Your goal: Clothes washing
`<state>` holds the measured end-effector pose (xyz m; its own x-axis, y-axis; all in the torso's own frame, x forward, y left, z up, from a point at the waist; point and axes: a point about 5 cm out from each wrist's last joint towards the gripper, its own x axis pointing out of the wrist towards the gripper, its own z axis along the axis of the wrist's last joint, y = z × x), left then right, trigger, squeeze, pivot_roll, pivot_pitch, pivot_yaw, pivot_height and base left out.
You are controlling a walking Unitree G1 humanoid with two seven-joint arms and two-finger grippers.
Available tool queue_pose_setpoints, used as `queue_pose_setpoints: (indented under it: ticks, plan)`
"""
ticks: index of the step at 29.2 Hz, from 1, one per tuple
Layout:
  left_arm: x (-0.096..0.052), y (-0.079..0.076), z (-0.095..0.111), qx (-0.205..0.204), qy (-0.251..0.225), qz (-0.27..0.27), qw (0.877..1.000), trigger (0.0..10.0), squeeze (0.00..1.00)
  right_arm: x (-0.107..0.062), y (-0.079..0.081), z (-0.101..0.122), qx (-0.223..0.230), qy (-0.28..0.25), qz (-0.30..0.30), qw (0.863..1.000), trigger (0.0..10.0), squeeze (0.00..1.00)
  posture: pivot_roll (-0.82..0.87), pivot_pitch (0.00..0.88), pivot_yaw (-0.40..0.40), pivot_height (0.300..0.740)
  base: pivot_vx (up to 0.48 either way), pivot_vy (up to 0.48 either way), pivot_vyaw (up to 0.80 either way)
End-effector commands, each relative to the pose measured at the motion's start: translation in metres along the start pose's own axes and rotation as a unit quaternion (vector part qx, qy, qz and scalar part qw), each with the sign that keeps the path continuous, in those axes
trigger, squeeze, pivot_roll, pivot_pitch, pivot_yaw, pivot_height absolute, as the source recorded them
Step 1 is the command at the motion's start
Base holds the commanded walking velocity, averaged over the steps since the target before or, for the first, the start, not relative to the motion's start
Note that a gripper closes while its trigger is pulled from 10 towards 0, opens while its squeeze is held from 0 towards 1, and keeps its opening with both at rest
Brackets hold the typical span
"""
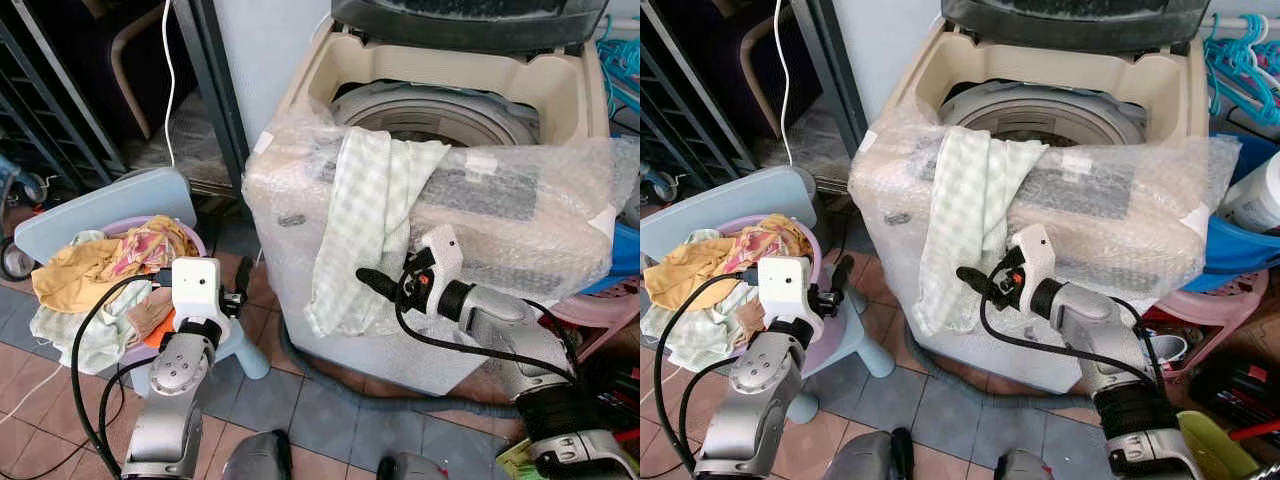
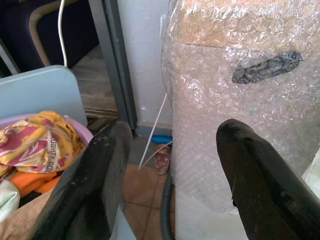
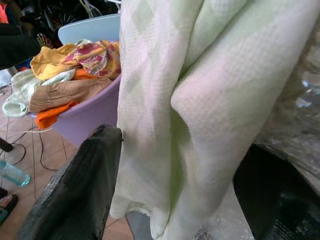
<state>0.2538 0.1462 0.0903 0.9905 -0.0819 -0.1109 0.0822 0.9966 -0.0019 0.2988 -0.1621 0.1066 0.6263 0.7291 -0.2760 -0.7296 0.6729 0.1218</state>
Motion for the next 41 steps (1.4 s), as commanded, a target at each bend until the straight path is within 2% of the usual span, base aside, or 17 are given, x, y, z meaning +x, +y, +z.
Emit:
queue_pose_setpoints:
  ticks: [1,2,3,4,5,6,7,8,17,21,24,28,30,34,39,40,41]
  plan:
    - [0.001,0.001,-0.001,0.002,0.004,0.000,1.000,10.0,0.00,0.000,0.006,0.002,-0.015,0.022,0.041,0.999,0.0,0.00,0.00,0.086,0.060,0.740,0.000,0.000,0.00]
    - [0.001,0.000,-0.002,0.001,0.005,0.000,1.000,10.0,0.00,-0.005,0.006,-0.006,-0.018,0.050,0.053,0.997,0.0,0.00,0.00,0.086,0.057,0.740,0.000,0.000,0.00]
    - [0.001,0.000,-0.002,0.001,0.005,0.000,1.000,10.0,0.00,-0.005,0.006,-0.006,-0.018,0.050,0.053,0.997,0.0,0.00,0.00,0.086,0.057,0.740,0.000,0.000,0.00]
    - [0.002,0.000,-0.002,0.001,0.006,0.000,1.000,10.0,0.00,-0.014,0.008,-0.018,-0.013,0.085,0.072,0.994,0.0,0.00,-0.01,0.085,0.055,0.740,0.000,0.000,0.00]
    - [0.002,0.000,-0.002,0.001,0.006,0.000,1.000,10.0,0.00,-0.014,0.008,-0.018,-0.013,0.085,0.072,0.994,0.0,0.00,-0.01,0.085,0.055,0.740,0.000,0.000,0.00]
    - [0.003,0.000,-0.003,0.001,0.008,0.000,1.000,10.0,0.00,-0.019,0.013,-0.022,-0.007,0.096,0.093,0.991,6.6,0.00,-0.01,0.085,0.055,0.740,0.000,0.000,0.00]
    - [0.003,0.000,-0.003,0.001,0.009,0.000,1.000,10.0,0.00,-0.021,0.015,-0.022,-0.008,0.097,0.100,0.990,6.6,0.00,-0.01,0.085,0.056,0.740,0.000,0.000,0.00]
    - [0.003,0.000,-0.003,0.001,0.010,0.000,1.000,10.0,0.00,-0.021,0.018,-0.022,-0.007,0.097,0.107,0.990,10.0,0.00,-0.01,0.085,0.057,0.740,0.000,0.000,0.00]
    - [0.006,-0.001,-0.003,0.004,0.008,-0.003,1.000,10.0,0.00,-0.010,0.020,-0.023,-0.001,0.093,0.093,0.991,10.0,0.00,-0.01,0.080,0.063,0.740,0.000,0.000,0.00]
    - [0.006,-0.001,-0.002,0.005,0.008,-0.002,1.000,10.0,0.00,-0.009,0.022,-0.023,-0.005,0.097,0.098,0.990,10.0,0.00,0.00,0.080,0.060,0.740,0.000,0.000,0.00]
    - [0.005,0.000,-0.003,0.004,0.009,0.001,1.000,10.0,0.00,-0.020,0.015,-0.035,-0.020,0.148,0.086,0.985,10.0,0.00,0.00,0.082,0.057,0.740,0.000,0.000,0.00]
    - [0.005,0.000,-0.003,0.004,0.010,0.001,1.000,10.0,0.00,-0.029,0.009,-0.040,-0.022,0.173,0.079,0.981,10.0,0.00,-0.01,0.082,0.058,0.740,0.000,0.000,0.00]
    - [0.005,-0.001,-0.004,0.003,0.011,-0.002,1.000,10.0,0.00,-0.029,0.001,-0.038,-0.029,0.169,0.050,0.984,10.0,0.00,-0.01,0.083,0.061,0.740,0.000,0.000,0.00]
    - [0.007,-0.002,-0.003,0.004,0.010,-0.004,1.000,10.0,0.00,-0.022,-0.003,-0.033,-0.039,0.156,0.030,0.987,10.0,0.00,-0.01,0.082,0.063,0.740,0.000,0.000,0.00]
    - [0.008,-0.004,-0.002,0.004,0.007,-0.006,1.000,10.0,0.00,-0.006,-0.006,-0.018,-0.045,0.097,-0.017,0.994,10.0,0.00,-0.01,0.082,0.060,0.740,0.000,0.000,0.00]
    - [0.008,-0.004,-0.002,0.003,0.007,-0.005,1.000,10.0,0.00,-0.004,-0.005,-0.017,-0.044,0.087,-0.021,0.995,9.8,0.00,-0.01,0.083,0.058,0.740,0.000,0.000,0.00]
    - [0.007,-0.003,-0.003,0.003,0.007,-0.003,1.000,10.0,0.00,-0.002,-0.003,-0.016,-0.033,0.073,-0.023,0.996,8.8,0.00,-0.01,0.084,0.057,0.740,0.000,0.000,0.00]
